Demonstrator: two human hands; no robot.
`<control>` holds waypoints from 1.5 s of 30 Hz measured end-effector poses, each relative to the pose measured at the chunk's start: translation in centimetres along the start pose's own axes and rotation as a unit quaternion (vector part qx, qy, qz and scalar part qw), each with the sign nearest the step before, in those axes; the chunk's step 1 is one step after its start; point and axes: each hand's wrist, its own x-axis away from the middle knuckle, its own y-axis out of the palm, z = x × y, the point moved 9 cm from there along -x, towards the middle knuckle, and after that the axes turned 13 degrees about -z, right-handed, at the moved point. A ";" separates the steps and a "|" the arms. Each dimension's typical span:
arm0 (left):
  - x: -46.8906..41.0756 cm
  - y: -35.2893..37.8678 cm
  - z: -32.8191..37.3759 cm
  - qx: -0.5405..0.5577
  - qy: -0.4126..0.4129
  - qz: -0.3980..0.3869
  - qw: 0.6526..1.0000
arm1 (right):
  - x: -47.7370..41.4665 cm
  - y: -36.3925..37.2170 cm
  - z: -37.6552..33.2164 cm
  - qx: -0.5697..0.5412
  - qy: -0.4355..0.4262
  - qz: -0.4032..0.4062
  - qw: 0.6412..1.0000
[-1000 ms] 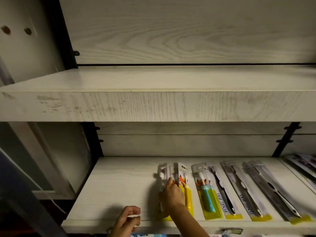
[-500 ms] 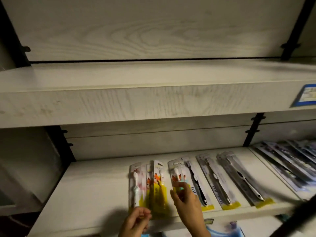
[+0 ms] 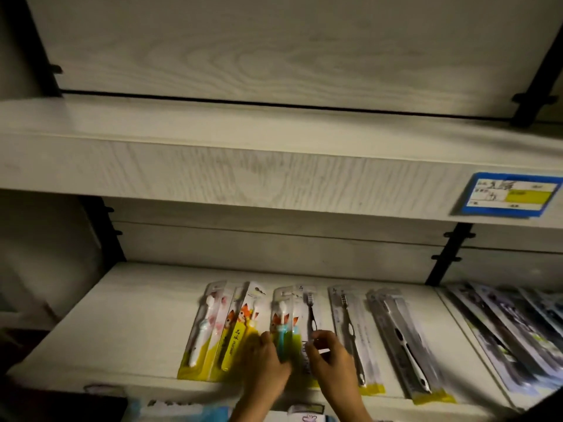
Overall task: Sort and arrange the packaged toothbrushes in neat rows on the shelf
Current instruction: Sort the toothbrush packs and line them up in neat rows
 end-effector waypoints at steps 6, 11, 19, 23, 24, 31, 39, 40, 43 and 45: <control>-0.9 0.2 0.2 -0.067 -0.066 0.007 0.996 | 0.6 -0.9 0.4 -0.011 -0.014 0.012 1.000; -1.2 0.0 -0.1 -0.054 -0.100 -0.018 0.993 | 0.7 -1.6 0.1 -0.021 -0.018 0.019 0.999; 1.8 -0.6 2.5 0.049 0.067 -0.028 0.996 | 1.2 -1.3 0.1 -0.099 -0.002 0.013 0.995; 5.9 -0.1 5.9 0.039 0.208 -0.026 0.977 | 1.5 -0.5 -0.5 -0.172 -0.043 -0.044 0.983; 6.6 0.2 6.3 0.033 0.228 -0.034 0.973 | 1.6 -0.7 -0.1 -0.187 -0.042 -0.040 0.981; 3.1 -1.6 3.3 0.056 0.128 -0.002 0.990 | 1.7 -2.8 2.5 -0.161 0.004 -0.030 0.986; -0.6 -0.2 3.1 -0.140 -0.022 -0.023 0.990 | 1.6 -3.1 2.5 -0.167 0.008 -0.041 0.985; -0.9 -0.1 3.1 -0.131 -0.026 -0.032 0.990 | 1.6 -3.2 2.4 -0.164 0.006 -0.040 0.986; -1.1 0.1 3.6 -0.124 -0.025 -0.049 0.991 | 1.6 -3.3 2.1 -0.156 0.000 -0.042 0.987; -0.4 -0.3 3.9 -0.119 -0.008 -0.027 0.993 | 1.6 -3.4 2.2 -0.152 -0.004 -0.039 0.988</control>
